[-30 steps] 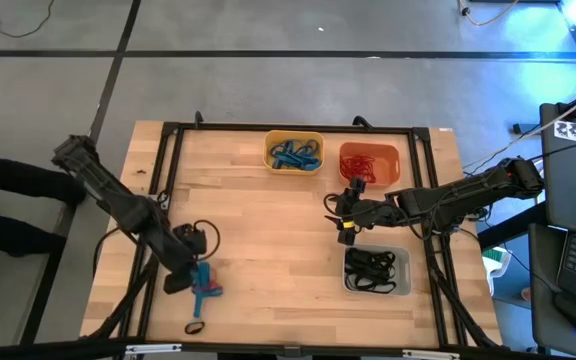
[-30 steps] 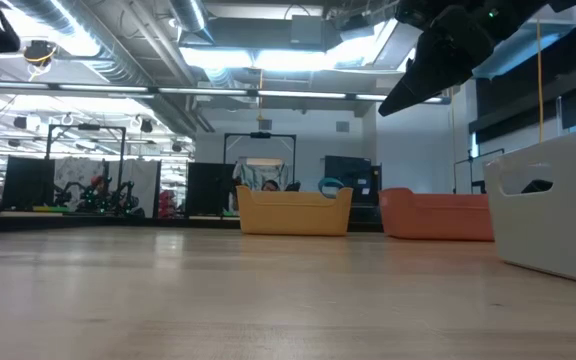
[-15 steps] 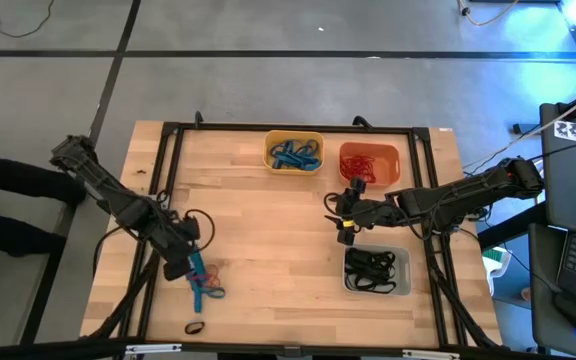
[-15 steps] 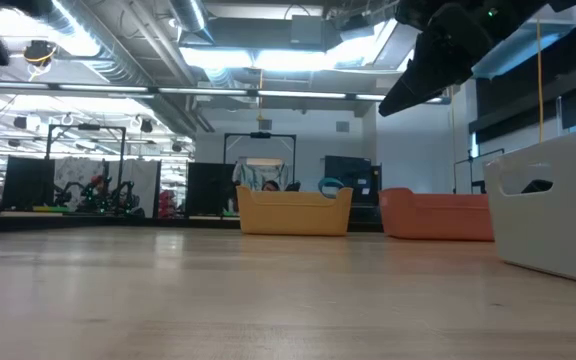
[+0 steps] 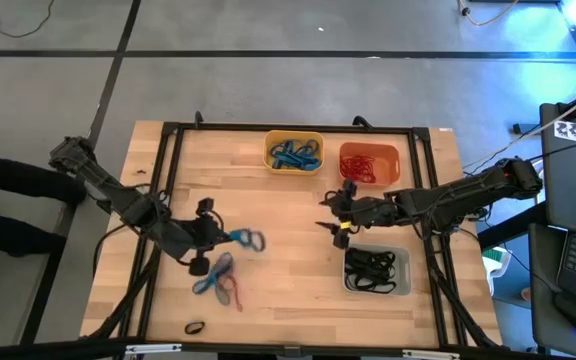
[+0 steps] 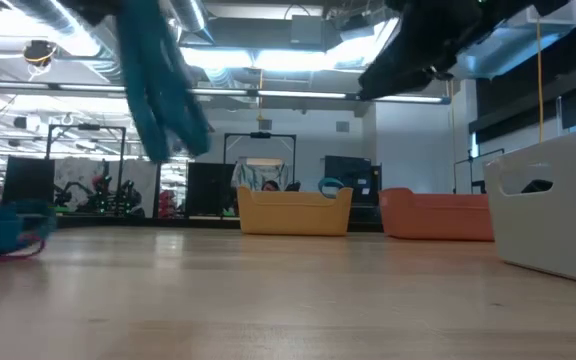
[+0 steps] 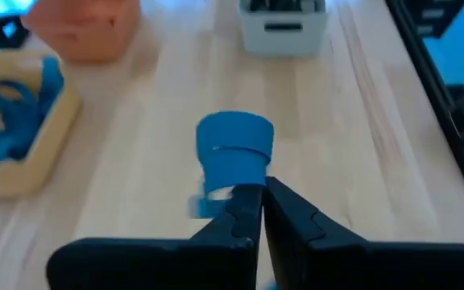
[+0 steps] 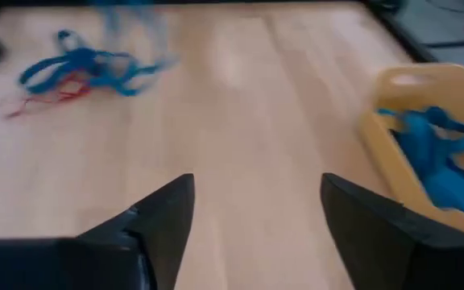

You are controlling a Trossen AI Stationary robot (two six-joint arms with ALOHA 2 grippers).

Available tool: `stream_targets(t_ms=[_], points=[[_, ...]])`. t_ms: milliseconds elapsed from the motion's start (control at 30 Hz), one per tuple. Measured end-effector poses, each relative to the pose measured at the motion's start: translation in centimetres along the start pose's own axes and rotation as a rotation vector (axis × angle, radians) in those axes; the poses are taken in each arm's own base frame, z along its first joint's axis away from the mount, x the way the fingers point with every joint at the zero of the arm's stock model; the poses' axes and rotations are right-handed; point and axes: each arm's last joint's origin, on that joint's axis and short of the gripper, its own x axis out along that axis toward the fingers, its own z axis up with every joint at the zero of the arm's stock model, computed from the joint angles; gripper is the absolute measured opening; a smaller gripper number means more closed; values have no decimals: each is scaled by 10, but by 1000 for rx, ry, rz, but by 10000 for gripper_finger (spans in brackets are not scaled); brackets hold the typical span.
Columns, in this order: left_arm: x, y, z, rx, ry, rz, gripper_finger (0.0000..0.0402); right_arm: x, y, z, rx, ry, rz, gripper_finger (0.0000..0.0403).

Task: Sort rubber bands into baskets
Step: Put the blue rubber band into the yellow bin

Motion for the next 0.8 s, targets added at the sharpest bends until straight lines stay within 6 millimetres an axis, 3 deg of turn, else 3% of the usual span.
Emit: stream_targets(t_ms=[233,533,800], points=[[21,12,8,22,-135,43,10,27,13,4,-60,-105,95,317],[44,27,3,45,-253,103,10,63,26,3,-93,-272,122,321],[69,27,2,57,-350,117,11,78,30,-1,-96,-324,111,321]])
